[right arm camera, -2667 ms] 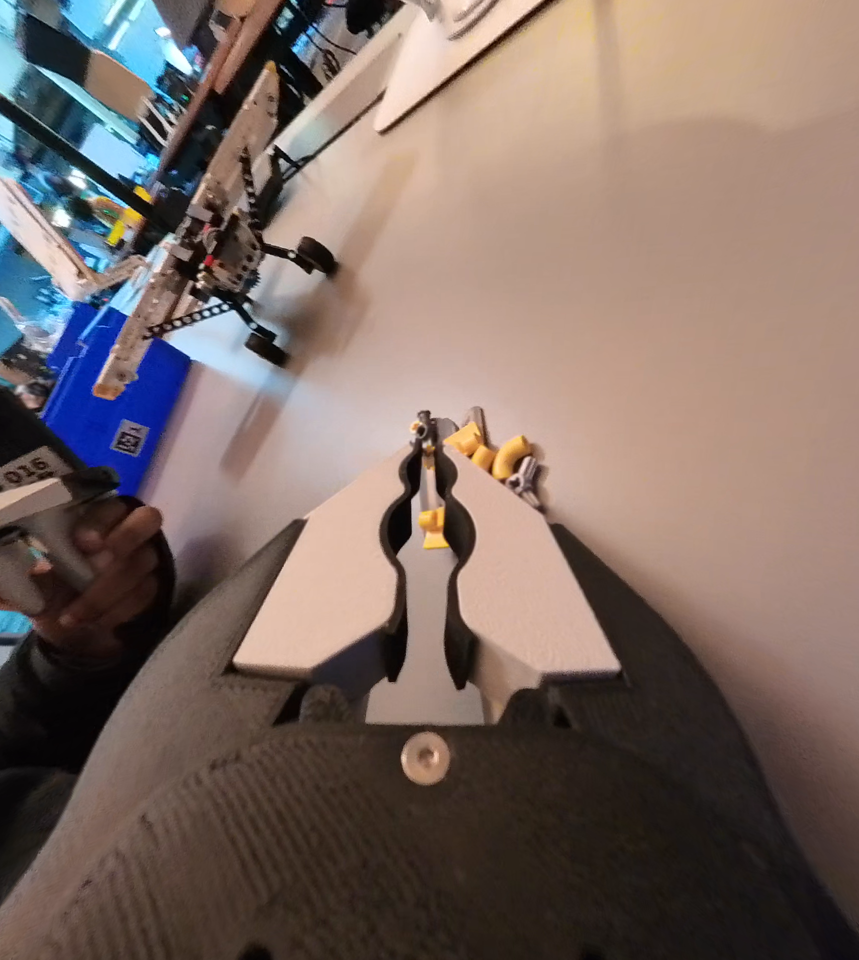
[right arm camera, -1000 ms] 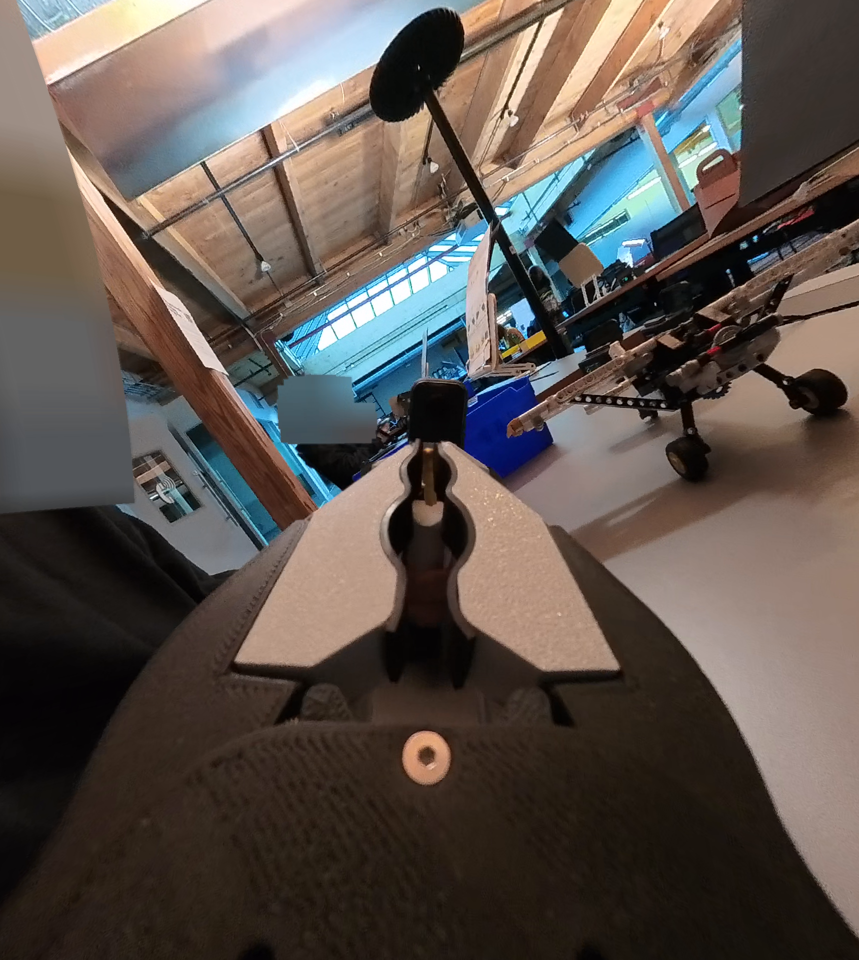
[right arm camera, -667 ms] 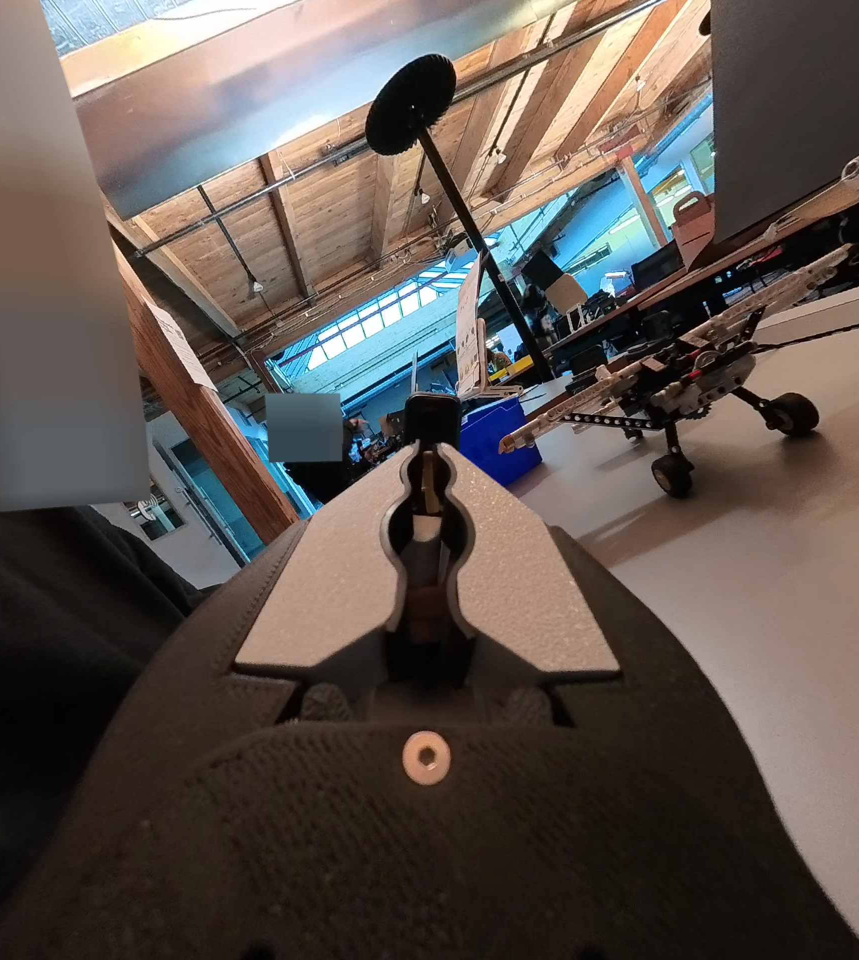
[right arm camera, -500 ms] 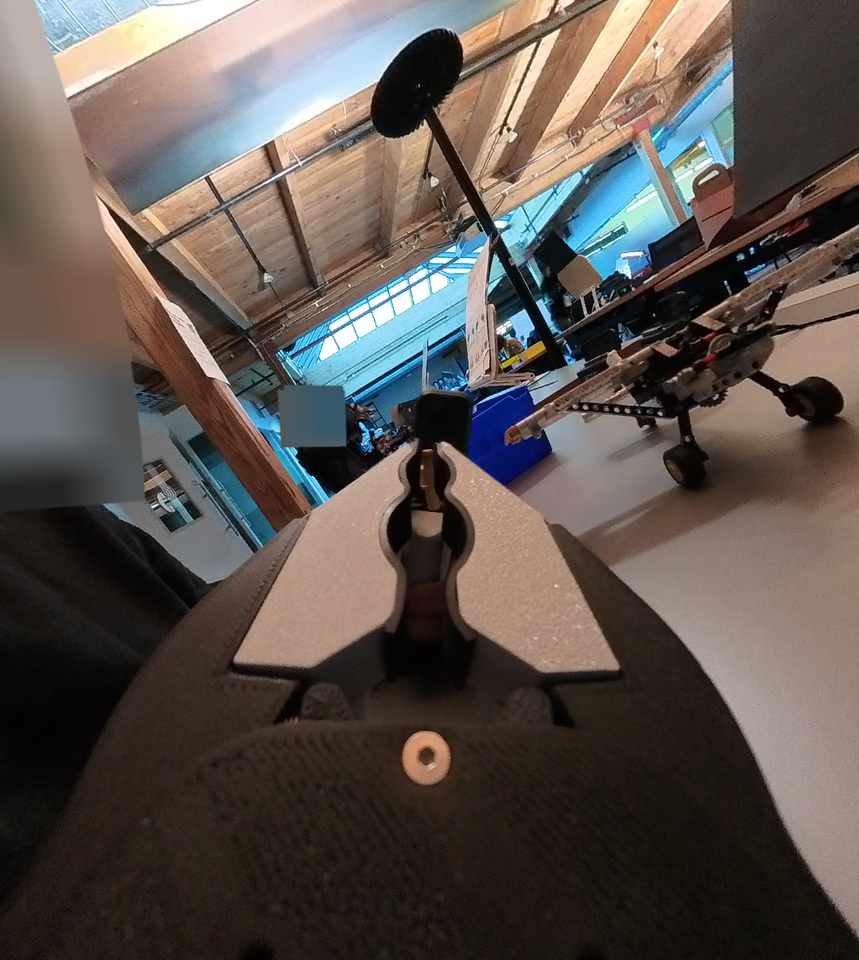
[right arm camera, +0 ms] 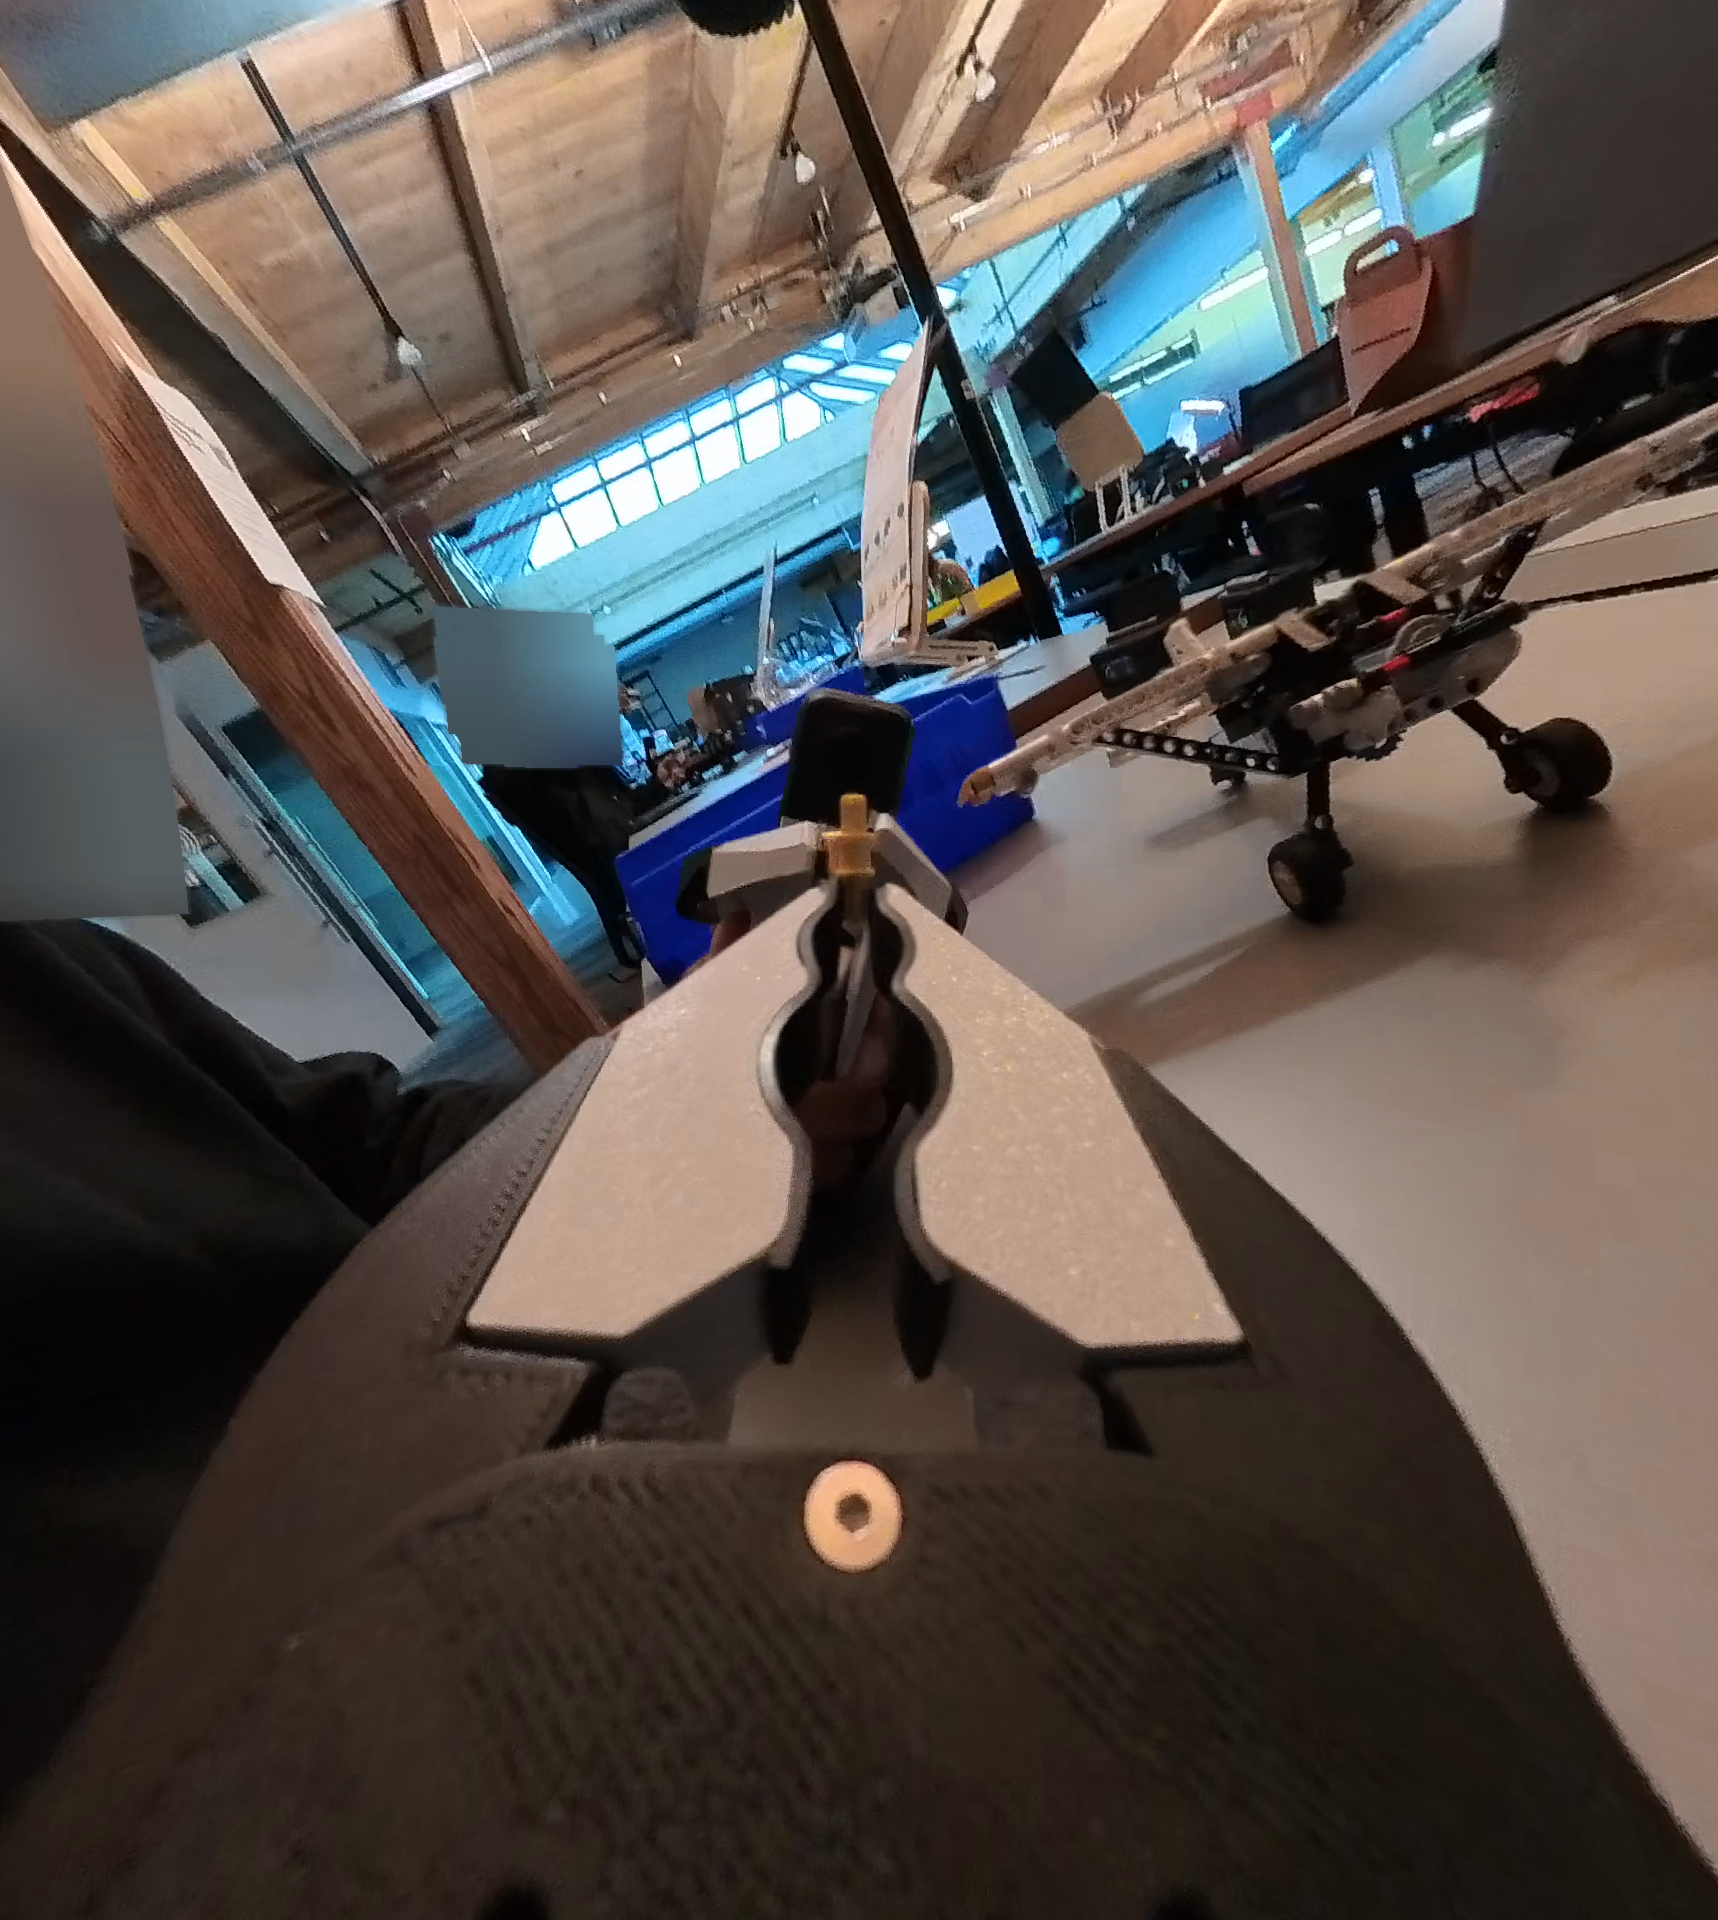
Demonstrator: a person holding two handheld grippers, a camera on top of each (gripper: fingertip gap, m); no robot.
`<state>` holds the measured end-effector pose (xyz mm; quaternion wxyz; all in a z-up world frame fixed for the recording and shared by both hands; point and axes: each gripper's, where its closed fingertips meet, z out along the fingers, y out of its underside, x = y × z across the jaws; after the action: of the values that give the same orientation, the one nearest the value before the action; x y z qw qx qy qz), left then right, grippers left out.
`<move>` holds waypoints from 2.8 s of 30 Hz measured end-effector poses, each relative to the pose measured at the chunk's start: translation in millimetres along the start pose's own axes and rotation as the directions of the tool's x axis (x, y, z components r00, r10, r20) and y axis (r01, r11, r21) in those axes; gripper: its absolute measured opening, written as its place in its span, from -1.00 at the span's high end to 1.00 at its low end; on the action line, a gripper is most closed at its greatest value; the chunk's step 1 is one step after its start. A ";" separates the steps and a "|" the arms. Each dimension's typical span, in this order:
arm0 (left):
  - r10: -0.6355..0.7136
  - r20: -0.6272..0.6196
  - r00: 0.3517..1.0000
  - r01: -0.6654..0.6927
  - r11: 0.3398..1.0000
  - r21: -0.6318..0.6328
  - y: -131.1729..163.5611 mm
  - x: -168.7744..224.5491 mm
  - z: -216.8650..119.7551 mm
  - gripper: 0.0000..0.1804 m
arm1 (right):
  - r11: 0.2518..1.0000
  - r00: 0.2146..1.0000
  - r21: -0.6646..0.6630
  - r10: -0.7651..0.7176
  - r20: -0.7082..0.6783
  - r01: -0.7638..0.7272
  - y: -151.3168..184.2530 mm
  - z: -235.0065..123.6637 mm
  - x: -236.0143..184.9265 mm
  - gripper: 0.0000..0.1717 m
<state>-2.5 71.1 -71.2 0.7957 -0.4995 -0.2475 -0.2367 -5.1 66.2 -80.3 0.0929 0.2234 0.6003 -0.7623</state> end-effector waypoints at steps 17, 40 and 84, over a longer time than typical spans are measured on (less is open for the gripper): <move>-0.026 -0.037 0.999 0.025 0.999 -0.047 10.5 3.3 4.2 0.94 | 0.998 0.999 -0.060 -0.004 0.045 0.006 6.9 0.0 -6.6 0.98; 0.061 0.022 0.998 -0.060 0.997 -0.040 5.1 4.3 2.4 0.98 | 0.994 0.998 -0.098 -0.047 0.032 0.050 11.8 4.1 -9.5 0.98; -0.023 -0.035 0.999 0.024 0.999 0.032 -0.5 3.5 2.6 0.97 | 0.996 0.997 -0.070 0.062 0.053 -0.058 11.2 9.6 -8.4 0.97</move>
<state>-0.6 72.9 -67.6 0.8050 -0.4797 -0.2433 -0.2505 4.8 53.0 -84.6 0.1400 0.2170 0.6161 -0.7441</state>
